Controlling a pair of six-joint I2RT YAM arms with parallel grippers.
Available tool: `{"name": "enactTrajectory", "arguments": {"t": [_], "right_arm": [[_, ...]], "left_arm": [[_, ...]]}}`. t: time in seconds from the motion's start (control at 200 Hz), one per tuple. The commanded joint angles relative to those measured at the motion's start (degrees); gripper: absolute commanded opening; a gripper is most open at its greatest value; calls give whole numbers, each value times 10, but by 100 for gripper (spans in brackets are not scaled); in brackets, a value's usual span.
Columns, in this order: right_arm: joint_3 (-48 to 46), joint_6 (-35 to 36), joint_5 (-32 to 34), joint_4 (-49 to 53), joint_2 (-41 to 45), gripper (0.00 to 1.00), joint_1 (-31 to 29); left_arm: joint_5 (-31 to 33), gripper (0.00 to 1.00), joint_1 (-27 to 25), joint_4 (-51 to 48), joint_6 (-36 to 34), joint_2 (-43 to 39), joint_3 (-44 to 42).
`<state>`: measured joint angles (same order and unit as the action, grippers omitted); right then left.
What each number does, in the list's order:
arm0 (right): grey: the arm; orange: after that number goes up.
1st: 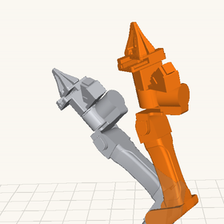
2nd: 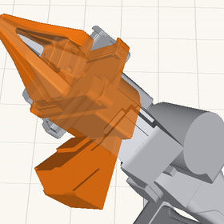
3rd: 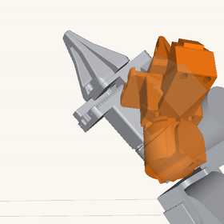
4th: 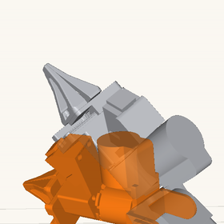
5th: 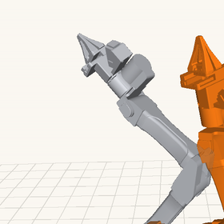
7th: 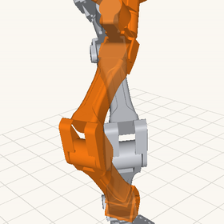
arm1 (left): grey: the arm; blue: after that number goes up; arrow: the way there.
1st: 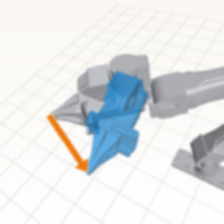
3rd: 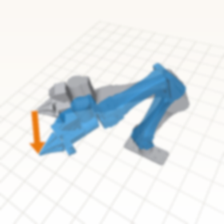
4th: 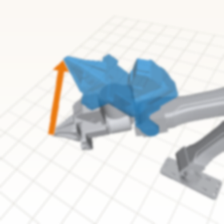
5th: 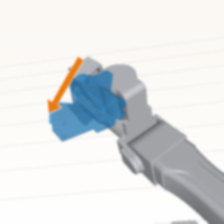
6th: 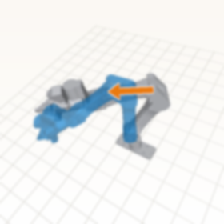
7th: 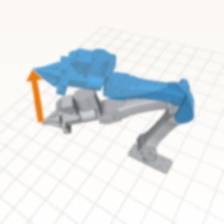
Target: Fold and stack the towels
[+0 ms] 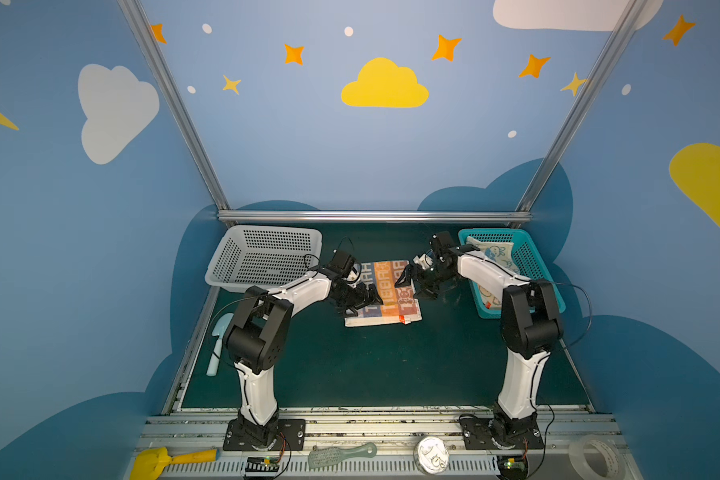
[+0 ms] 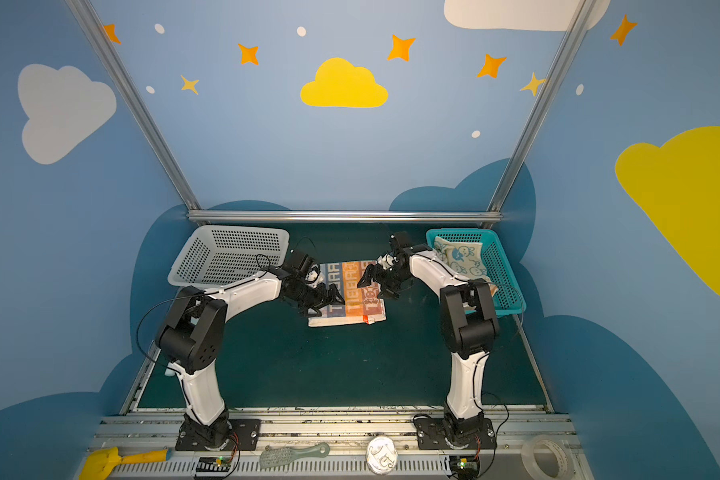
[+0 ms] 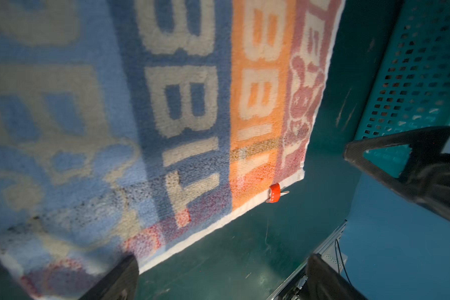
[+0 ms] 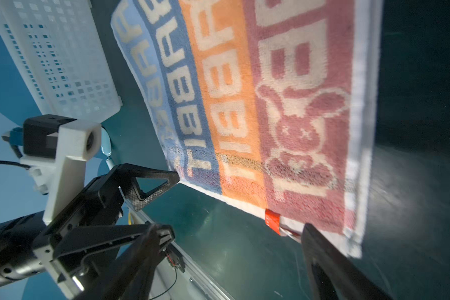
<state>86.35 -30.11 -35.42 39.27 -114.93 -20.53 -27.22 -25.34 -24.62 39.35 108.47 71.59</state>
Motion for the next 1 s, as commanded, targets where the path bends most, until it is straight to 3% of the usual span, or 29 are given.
{"name": "enactTrajectory", "arguments": {"t": [0.0,0.295,0.691,0.861,0.996], "right_arm": [[-1,-21,-40,-32,-28,85,-5],[-42,-1,6,-18,-55,85,8],[-153,6,21,-35,-6,85,14],[-113,19,6,1,43,85,10],[-7,21,-4,47,58,86,13]], "left_arm": [[-16,100,7,39,18,5,-17],[-18,100,9,62,20,6,-72],[-6,100,17,35,-10,-32,-136],[-14,100,14,-8,-41,-82,-74],[-11,100,29,-49,-64,-81,31]]}}
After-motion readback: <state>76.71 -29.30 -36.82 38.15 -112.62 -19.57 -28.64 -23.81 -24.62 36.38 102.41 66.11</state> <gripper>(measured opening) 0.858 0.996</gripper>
